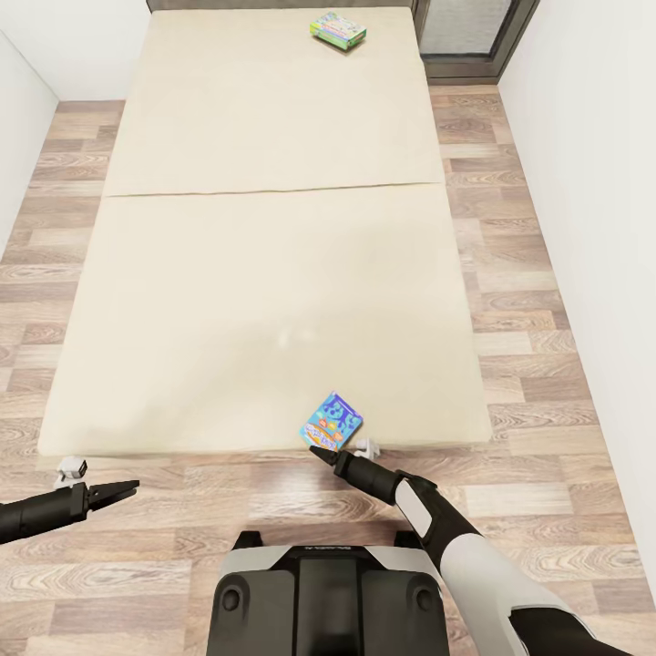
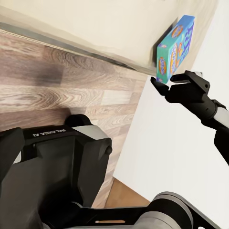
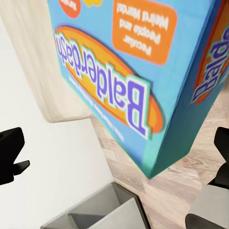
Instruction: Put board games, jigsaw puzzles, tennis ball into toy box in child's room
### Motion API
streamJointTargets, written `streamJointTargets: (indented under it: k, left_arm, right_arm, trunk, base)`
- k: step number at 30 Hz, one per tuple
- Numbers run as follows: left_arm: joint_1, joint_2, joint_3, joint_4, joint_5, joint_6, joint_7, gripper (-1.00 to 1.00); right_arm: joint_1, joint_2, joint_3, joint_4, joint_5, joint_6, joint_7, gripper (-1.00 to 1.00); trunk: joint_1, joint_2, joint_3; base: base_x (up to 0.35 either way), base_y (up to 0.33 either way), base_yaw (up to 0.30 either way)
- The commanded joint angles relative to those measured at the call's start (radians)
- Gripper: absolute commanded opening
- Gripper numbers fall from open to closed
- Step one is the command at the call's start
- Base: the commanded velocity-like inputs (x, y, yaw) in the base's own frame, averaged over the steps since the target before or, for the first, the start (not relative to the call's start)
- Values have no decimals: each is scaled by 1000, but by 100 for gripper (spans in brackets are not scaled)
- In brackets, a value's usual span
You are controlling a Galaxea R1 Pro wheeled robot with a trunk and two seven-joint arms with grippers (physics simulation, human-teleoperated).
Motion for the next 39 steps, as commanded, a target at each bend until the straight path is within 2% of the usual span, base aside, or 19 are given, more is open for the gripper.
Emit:
streamJointTargets:
  k: [1,14,15,39]
  left_arm:
    - [0,0,1,0,-2,11,-5,100]
    - [0,-4,1,0,-2,11,-5,100]
    - [0,-5,1,0,-2,11,-5,100]
    - [0,-8,1,0,-2,11,-5,100]
  right_arm:
    - [0,0,-2,0,-7,9,1,100]
    - [0,0,-2,-1,-7,9,1,100]
    - [0,0,-2,-1,-7,9,1,-100]
    - [0,-1,-2,-5,-8,10,4,-100]
  trunk:
    - [0,-1,0]
    - [0,-1,0]
    - [0,-1,0]
    - [0,-1,0]
  base:
    - [45,0,0]
    - [10,0,0]
    - [1,0,0]
    - [0,0,0]
